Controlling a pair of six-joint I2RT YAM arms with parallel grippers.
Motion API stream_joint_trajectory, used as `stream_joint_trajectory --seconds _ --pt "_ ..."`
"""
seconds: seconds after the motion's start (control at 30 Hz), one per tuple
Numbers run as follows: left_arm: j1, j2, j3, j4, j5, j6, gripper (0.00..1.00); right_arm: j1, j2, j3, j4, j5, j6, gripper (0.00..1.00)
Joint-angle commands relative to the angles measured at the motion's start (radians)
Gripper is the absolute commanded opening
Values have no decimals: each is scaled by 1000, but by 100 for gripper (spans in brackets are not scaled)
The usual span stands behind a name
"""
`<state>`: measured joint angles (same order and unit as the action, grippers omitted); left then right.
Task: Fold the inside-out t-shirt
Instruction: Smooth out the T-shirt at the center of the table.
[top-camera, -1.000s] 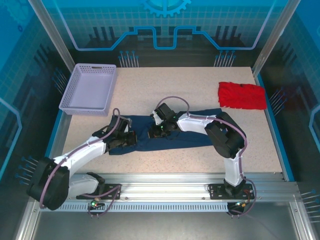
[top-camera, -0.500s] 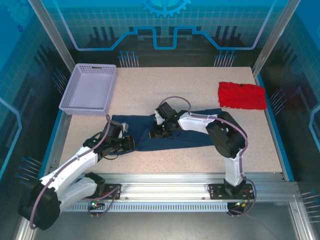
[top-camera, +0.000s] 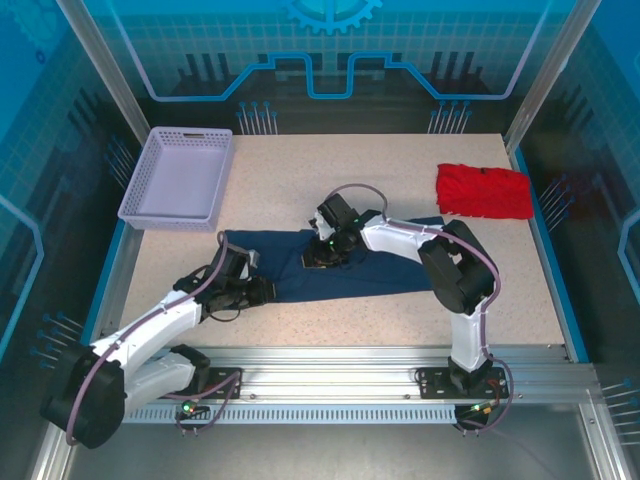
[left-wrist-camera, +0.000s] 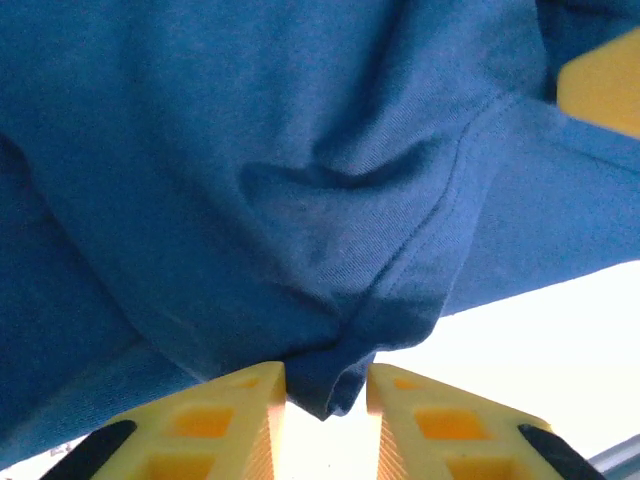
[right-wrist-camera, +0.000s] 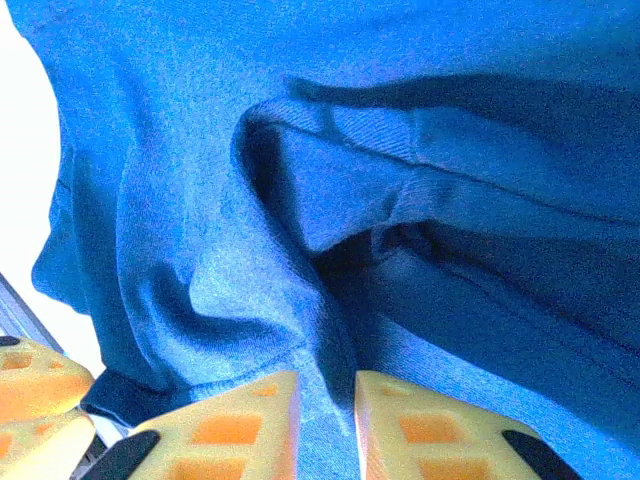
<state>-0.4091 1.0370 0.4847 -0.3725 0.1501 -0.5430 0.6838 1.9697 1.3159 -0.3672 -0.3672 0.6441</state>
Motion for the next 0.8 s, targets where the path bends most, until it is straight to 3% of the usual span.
stream_joint_trajectory --seconds 0.0,0.23,0.37,0.53,0.77 --pt "-2 -36 13 -10 24 17 38 -23 -14 30 -97 21 -59 26" --pt "22 -188 16 36 -75 -6 45 29 -104 48 -70 99 -168 25" --pt "94 -58 35 116 14 -40 44 67 -46 105 -17 71 -164 23" --pt "101 151 55 186 98 -23 33 74 67 177 19 31 -115 21" --pt "98 178 -38 200 145 -17 26 52 162 178 -24 57 -74 17"
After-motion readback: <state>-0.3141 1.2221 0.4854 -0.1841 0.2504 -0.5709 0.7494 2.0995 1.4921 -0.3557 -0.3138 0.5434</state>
